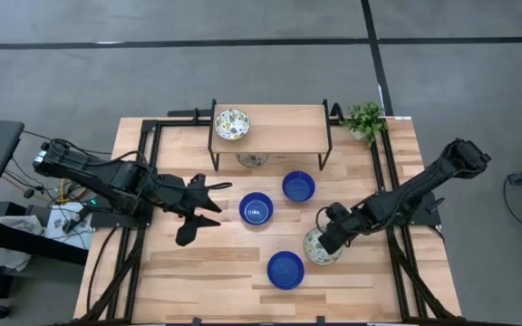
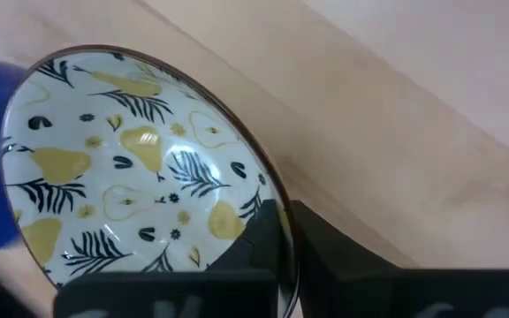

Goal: Pick & Place Mini bowls
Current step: Stack the bottom white bowl on top of the white bowl on the shelf

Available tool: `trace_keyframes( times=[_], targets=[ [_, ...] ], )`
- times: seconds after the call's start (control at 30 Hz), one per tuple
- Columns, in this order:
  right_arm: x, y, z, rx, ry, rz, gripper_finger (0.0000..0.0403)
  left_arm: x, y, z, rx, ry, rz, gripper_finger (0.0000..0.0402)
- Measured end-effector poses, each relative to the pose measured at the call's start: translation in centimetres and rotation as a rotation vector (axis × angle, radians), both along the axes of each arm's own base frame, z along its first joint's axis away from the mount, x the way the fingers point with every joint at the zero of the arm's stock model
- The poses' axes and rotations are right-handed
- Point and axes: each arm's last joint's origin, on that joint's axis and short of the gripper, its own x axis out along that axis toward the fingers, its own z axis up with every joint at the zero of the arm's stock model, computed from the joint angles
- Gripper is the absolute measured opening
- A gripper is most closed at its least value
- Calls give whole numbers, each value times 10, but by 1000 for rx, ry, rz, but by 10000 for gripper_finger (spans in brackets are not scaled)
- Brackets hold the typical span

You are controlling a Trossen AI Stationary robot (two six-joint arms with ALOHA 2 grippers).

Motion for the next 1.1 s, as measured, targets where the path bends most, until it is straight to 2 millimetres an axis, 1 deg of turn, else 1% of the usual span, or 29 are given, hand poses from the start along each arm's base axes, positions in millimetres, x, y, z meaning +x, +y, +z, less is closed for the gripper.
trace_keyframes(
  times=[0.1, 0.2, 0.3, 0.37, 0.43, 0.6, 0.73, 0.83, 0.9, 1.03, 1.1],
  targets=[
    [3, -8, 18, -14, -30, -7, 3, 0, 0, 0, 69, -16, -19, 172],
    [9, -15, 41, -10, -85, -12, 2, 4, 0, -2, 170, -26, -21, 172],
    [20, -23, 63, -8, -134, -19, 1, 13, -2, -8, 313, -19, -38, 172],
    [30, -28, 77, -4, -177, -23, 1, 23, -5, -14, 418, -4, -48, 172],
    [42, -34, 86, 9, -201, -16, 1, 35, -7, -20, 523, 2, -56, 172],
    [72, -48, 92, 33, -188, 30, 1, 63, -19, -33, 770, -24, -91, 172],
    [97, -53, 85, 67, -157, 86, 1, 78, -30, -43, 914, -31, -116, 172],
    [113, -55, 83, 79, -157, 133, 1, 86, -38, -53, 1015, 2, -153, 172],
    [122, -55, 83, 83, -159, 160, 1, 89, -42, -58, 1046, 12, -171, 172],
    [136, -60, 84, 105, -149, 193, 0, 95, -48, -65, 1106, 16, -203, 172],
    [143, -62, 83, 108, -146, 203, 0, 96, -50, -65, 1131, 4, -215, 172]
  ],
)
